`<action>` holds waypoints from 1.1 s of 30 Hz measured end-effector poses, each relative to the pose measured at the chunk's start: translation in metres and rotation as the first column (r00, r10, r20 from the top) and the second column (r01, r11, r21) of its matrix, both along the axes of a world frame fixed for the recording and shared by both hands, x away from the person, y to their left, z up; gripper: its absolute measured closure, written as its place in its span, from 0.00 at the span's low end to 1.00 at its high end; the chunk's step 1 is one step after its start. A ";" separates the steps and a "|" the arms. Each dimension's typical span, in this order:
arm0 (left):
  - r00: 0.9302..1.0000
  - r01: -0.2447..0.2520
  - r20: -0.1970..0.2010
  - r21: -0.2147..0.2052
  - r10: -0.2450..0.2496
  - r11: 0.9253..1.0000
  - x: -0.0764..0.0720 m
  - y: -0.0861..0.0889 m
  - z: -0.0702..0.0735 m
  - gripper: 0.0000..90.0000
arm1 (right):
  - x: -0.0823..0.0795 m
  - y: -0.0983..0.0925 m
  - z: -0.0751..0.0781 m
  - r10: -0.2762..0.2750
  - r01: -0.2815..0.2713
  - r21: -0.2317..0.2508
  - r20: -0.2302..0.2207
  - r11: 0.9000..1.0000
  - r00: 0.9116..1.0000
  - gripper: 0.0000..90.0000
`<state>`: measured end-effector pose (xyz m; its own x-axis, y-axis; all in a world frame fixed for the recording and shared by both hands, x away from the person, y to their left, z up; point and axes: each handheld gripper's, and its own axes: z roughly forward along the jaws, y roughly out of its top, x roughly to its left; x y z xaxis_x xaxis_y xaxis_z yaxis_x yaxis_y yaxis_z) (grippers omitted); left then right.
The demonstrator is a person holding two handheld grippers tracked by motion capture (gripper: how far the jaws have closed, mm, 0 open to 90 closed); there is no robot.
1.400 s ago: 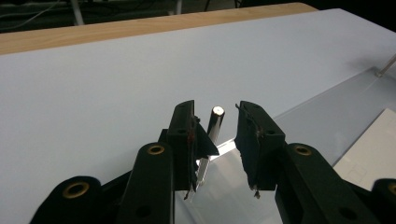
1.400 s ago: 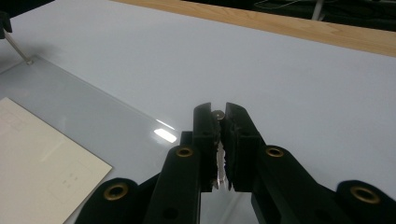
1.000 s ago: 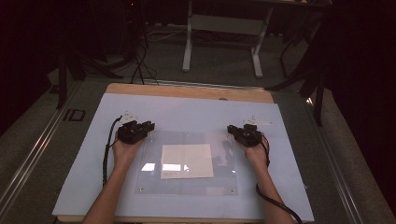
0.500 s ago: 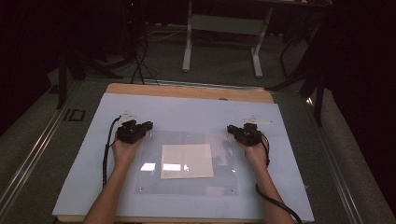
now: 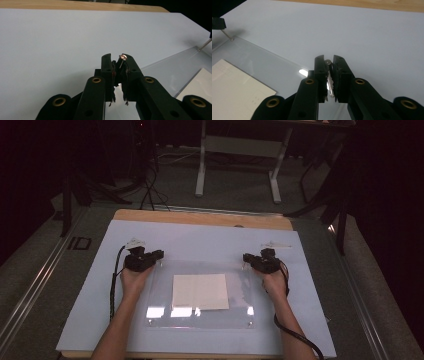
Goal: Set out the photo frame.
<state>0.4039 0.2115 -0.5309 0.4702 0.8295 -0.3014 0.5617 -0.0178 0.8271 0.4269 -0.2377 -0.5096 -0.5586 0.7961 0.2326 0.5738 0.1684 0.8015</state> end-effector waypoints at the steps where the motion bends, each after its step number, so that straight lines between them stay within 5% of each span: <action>1: 1.000 0.002 -0.008 0.000 -0.002 1.000 0.002 0.000 0.000 0.91 | 0.001 0.000 0.000 -0.005 0.005 0.008 -0.011 1.000 1.000 0.92; 7: 0.998 -0.001 -0.068 -0.043 -0.002 0.999 0.013 0.002 0.000 0.91 | 0.012 -0.001 0.001 -0.009 0.011 0.035 -0.066 0.999 0.998 0.93; 13: 0.993 -0.013 -0.121 -0.027 0.010 1.000 0.023 0.000 0.004 0.92 | 0.022 0.001 0.004 -0.014 0.016 0.017 -0.095 1.000 0.995 0.94; 17: 0.989 -0.026 -0.149 -0.079 0.014 0.997 0.031 0.001 0.000 0.93 | 0.029 0.003 0.005 -0.025 0.027 0.016 -0.114 1.000 0.993 0.95; 20: 0.984 -0.055 -0.176 -0.120 0.033 0.991 0.036 0.001 -0.003 0.93 | 0.034 0.005 0.004 -0.041 0.042 0.013 -0.123 0.999 0.992 0.95; 26: 0.970 -0.090 -0.236 -0.118 0.060 0.989 0.046 0.000 -0.002 0.94 | 0.043 0.006 0.002 -0.075 0.081 0.031 -0.158 0.996 0.985 0.95; 33: 0.960 -0.114 -0.270 -0.146 0.071 0.983 0.050 0.000 -0.004 0.93 | 0.039 0.007 0.006 -0.076 0.074 -0.028 -0.106 0.997 0.991 0.83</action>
<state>0.4541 0.2120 -0.5349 0.2800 0.7972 -0.5349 0.7526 0.1636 0.6378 0.4660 -0.2307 -0.5040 -0.4702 0.8408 0.2682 0.6674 0.1400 0.7314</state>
